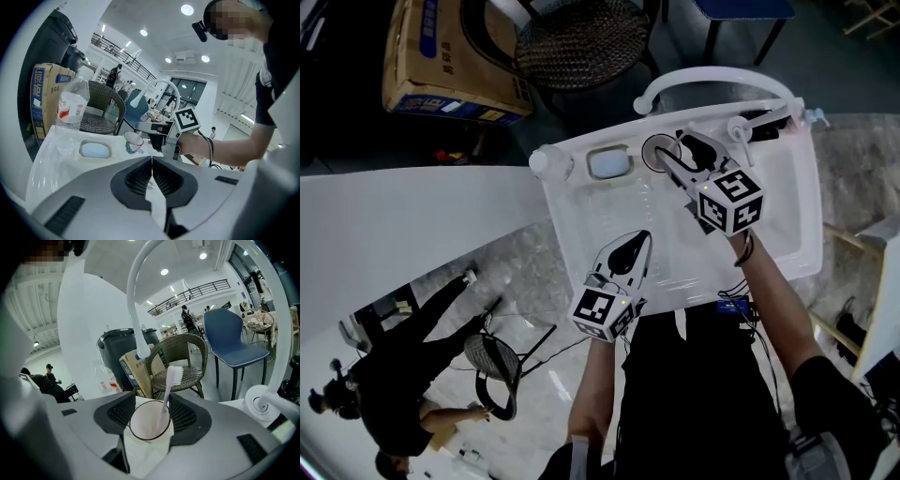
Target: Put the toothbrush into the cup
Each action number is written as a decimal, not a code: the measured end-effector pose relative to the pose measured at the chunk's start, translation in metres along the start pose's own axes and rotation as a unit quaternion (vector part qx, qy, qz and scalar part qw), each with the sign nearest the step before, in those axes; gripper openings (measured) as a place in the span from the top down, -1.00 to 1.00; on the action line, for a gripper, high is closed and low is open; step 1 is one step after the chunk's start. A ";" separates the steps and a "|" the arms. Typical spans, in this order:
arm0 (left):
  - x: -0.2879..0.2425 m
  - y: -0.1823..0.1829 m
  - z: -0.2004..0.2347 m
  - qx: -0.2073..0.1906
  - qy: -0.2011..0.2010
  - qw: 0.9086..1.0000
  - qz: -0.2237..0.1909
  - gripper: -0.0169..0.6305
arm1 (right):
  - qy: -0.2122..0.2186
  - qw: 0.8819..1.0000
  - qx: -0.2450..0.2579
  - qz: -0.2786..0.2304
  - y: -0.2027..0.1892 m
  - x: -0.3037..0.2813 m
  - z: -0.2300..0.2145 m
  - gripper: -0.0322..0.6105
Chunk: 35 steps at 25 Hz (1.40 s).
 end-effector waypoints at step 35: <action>0.018 0.030 -0.047 -0.034 -0.012 0.998 -0.052 0.91 | 0.003 0.998 0.045 -0.033 0.018 0.091 0.046 0.35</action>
Point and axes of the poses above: the fingertips, and each gripper's own axes: x backward along the fingers, z to its left, y out of its top, the point moved 6 cm from there along x, backward along the fingers, and after that the axes turned 5 degrees about -z, right-handed, at the moved point
